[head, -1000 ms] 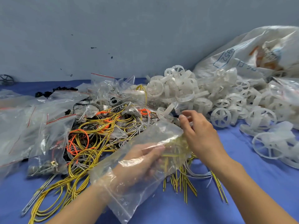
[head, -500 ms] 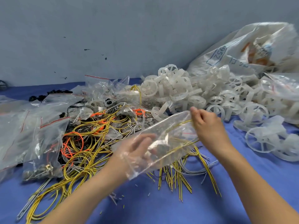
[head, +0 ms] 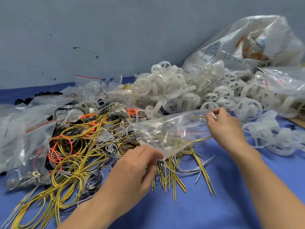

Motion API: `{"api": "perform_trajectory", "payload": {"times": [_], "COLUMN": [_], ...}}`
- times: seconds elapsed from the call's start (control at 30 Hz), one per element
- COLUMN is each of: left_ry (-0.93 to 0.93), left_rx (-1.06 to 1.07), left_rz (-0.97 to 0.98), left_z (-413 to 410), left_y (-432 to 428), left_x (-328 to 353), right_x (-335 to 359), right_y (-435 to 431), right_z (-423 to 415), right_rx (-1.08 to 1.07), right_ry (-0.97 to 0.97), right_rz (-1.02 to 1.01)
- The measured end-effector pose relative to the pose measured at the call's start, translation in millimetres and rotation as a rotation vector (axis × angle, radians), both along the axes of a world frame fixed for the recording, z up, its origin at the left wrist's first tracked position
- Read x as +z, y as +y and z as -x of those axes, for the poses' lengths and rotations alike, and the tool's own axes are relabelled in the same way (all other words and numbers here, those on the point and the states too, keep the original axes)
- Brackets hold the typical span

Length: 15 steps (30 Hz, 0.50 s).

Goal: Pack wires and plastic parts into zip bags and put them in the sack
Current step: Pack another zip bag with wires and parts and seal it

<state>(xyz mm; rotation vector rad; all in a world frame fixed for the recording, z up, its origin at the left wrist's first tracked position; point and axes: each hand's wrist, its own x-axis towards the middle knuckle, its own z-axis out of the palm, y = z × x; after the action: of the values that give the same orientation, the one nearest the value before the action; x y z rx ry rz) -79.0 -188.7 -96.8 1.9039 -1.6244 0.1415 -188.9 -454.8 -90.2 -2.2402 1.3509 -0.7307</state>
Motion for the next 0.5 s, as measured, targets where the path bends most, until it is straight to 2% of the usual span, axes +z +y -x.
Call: {"api": "perform_trajectory", "payload": {"times": [0.07,0.2,0.27,0.33,0.4,0.5], "left_ry": [-0.027,0.059,0.018,-0.035,-0.066,-0.045], "left_rx": [0.032,0.150,0.127,0.059,0.008,0.003], "left_rz": [0.008,0.045,0.070,0.095,0.110,0.132], "left_z": [-5.4,-20.4,-21.1,-16.0,-10.5,-9.1], "left_y": [3.8,13.1,17.0,18.7,18.5,16.6], "left_x": [1.1,3.2,6.4,9.1,9.7,10.5], "right_x": [0.8,7.3,15.5,23.6,27.8,23.5], "right_y": [1.1,9.9,22.1,41.5,62.7,78.2], "right_z": [1.3,3.1,2.2,2.8,6.9,20.0], "right_rx": [0.002,-0.017,0.103,0.339,0.559,0.680], "right_ry": [0.055,0.110,0.015,-0.052,0.075,0.461], "right_rz": [0.026,0.105,0.184,0.188,0.109,-0.030]}}
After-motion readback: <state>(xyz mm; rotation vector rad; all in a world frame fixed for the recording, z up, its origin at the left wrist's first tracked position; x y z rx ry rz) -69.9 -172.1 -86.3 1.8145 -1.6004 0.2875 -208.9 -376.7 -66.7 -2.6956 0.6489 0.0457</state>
